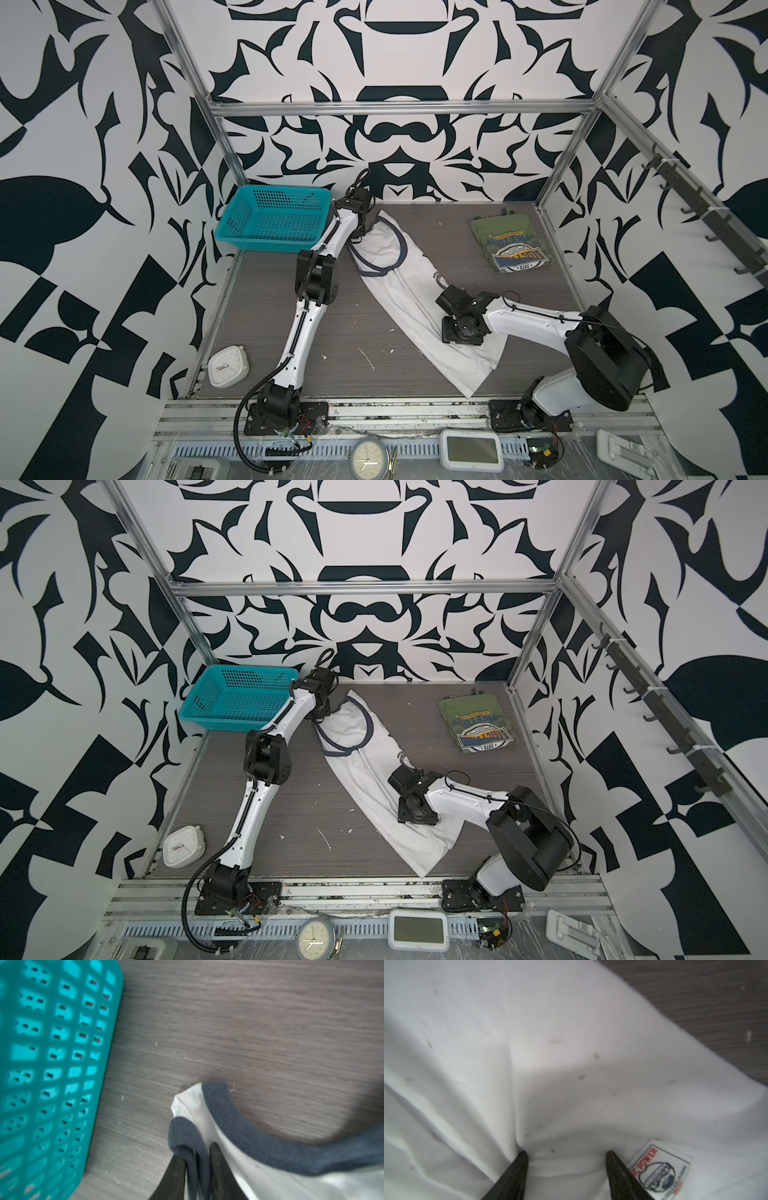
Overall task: Fold and stack tank tops
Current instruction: Rotate the tank top at the center of the table.
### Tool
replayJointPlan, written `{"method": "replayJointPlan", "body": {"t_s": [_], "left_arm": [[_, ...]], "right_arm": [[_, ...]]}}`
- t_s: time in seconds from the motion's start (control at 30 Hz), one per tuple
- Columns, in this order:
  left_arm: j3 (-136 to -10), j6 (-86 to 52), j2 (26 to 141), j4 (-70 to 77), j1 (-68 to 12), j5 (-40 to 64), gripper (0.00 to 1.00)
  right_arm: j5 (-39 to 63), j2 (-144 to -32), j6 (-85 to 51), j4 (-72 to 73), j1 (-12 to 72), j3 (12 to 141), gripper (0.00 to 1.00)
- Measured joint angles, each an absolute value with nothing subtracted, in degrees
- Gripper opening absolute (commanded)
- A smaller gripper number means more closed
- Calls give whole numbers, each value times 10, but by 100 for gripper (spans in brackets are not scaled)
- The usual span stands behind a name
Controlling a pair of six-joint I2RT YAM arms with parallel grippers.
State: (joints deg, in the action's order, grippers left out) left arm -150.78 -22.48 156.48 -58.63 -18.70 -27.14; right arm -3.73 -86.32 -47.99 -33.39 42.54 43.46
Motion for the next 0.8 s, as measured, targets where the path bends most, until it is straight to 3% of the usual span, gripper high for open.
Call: {"method": "replayJointPlan", "body": {"t_s": [0.37,0.57,0.8], "left_arm": [[-1549,-219,1597,-547,-182,-256,43],[-1548,-240,1594,-542,-171,-237,72],[-1537,-249,1577,-538,-167,-192,94]], "right_arm": [[-50,-863,-514,-329,457,427,62],[-53,-829,-535,-312,465,404,66],[-24,-812,-546,-337,473,401,72]]}}
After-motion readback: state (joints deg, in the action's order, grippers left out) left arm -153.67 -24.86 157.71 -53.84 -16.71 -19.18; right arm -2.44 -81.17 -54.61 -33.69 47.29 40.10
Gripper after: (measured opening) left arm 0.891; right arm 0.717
